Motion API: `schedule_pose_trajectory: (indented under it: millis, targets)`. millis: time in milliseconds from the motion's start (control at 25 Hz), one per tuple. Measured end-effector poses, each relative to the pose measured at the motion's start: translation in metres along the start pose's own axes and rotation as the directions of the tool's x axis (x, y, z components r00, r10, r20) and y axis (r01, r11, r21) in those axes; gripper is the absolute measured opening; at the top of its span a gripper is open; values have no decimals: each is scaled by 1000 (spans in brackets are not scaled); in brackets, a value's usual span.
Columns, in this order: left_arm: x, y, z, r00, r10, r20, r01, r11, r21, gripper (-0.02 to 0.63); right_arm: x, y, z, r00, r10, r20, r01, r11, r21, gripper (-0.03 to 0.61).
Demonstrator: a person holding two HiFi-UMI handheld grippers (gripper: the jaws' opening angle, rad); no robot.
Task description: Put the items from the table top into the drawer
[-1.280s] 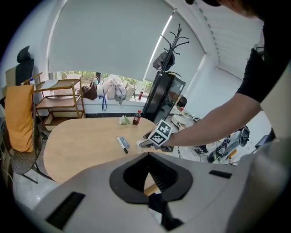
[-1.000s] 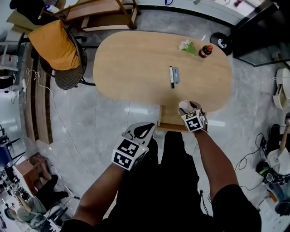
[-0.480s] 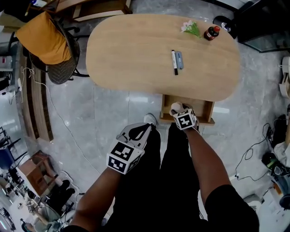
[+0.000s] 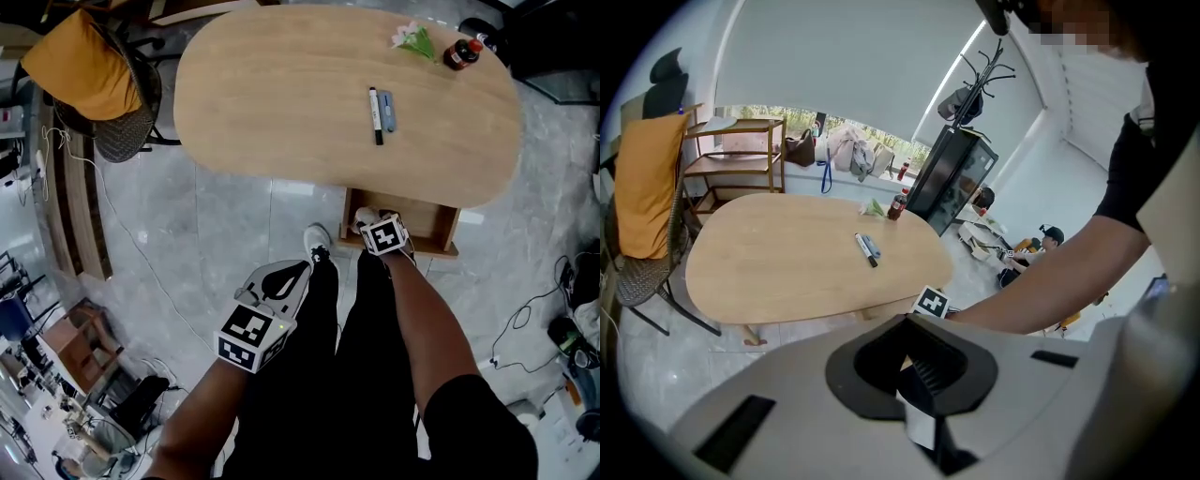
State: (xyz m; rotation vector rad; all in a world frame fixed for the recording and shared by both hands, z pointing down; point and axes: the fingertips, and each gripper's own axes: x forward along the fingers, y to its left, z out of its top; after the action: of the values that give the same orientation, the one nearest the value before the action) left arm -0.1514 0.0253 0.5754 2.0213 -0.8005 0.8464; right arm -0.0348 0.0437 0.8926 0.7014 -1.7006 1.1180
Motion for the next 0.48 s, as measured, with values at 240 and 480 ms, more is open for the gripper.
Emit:
schedule_pose_trajectory:
  millis: [240, 480]
  targets:
    - [2, -1, -5, 1000, -1, -12, 1, 1000, -8, 2, 8, 6, 3, 999, 40, 13, -40, 999, 8, 259]
    - [-1, 1, -2, 1000, 6, -8, -6, 1000, -2, 2, 6, 12, 10, 998, 63, 19, -63, 998, 14, 272]
